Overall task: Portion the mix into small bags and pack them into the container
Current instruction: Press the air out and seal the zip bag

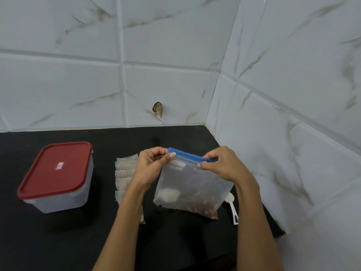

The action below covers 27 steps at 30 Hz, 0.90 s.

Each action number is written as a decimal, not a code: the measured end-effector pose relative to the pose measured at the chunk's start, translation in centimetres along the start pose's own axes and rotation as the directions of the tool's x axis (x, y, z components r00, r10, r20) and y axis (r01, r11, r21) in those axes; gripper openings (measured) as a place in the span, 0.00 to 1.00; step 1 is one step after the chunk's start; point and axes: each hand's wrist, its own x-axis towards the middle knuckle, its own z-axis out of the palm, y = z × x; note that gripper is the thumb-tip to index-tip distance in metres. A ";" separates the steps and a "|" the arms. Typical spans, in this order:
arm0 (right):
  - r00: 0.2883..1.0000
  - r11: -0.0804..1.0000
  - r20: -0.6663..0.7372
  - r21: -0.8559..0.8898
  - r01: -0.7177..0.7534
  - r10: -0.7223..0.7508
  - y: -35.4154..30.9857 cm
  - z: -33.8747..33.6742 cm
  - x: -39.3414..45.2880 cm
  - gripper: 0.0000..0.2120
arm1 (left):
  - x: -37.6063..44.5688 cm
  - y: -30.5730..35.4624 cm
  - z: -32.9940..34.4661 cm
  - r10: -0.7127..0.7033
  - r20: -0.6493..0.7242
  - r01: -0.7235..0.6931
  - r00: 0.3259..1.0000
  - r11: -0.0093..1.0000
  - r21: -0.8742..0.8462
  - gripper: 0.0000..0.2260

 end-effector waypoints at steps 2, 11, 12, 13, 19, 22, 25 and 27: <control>0.999 0.999 -0.029 -0.029 -0.014 0.013 0.6 -0.3 -0.2 0.05 | 0.1 0.0 0.2 0.002 0.001 -0.002 1.000 1.000 -0.025 0.03; 0.989 0.996 -0.115 0.008 -0.089 0.089 3.0 -1.8 -2.3 0.06 | 0.6 0.0 0.1 0.000 -0.025 -0.001 1.000 0.999 -0.033 0.04; 0.986 0.994 -0.127 0.036 -0.101 0.105 3.4 -2.0 -2.6 0.06 | 0.7 0.0 -0.1 0.002 -0.030 -0.003 1.000 1.000 -0.029 0.04; 0.984 0.991 -0.134 0.068 -0.111 0.119 3.7 -2.2 -2.9 0.06 | 0.8 0.1 -0.2 0.007 -0.033 -0.008 0.999 1.000 -0.020 0.04; 0.969 0.975 -0.173 0.166 -0.149 0.177 5.2 -2.9 -3.9 0.03 | 1.2 0.0 -0.8 -0.002 -0.082 0.001 0.997 1.000 -0.010 0.04; 0.965 0.971 -0.198 0.197 -0.134 0.173 5.4 -2.9 -3.8 0.02 | 1.6 0.1 -1.3 0.007 -0.094 -0.007 0.996 1.000 -0.005 0.04; 0.937 0.962 -0.308 0.259 -0.086 0.166 5.9 -2.5 -2.6 0.05 | 2.2 0.6 -0.8 0.021 -0.096 -0.021 0.995 1.000 0.000 0.04; 0.884 0.949 -0.435 0.313 -0.028 0.170 6.1 -2.2 -1.4 0.05 | 2.9 1.3 -0.2 0.063 -0.088 -0.060 0.994 0.998 0.028 0.05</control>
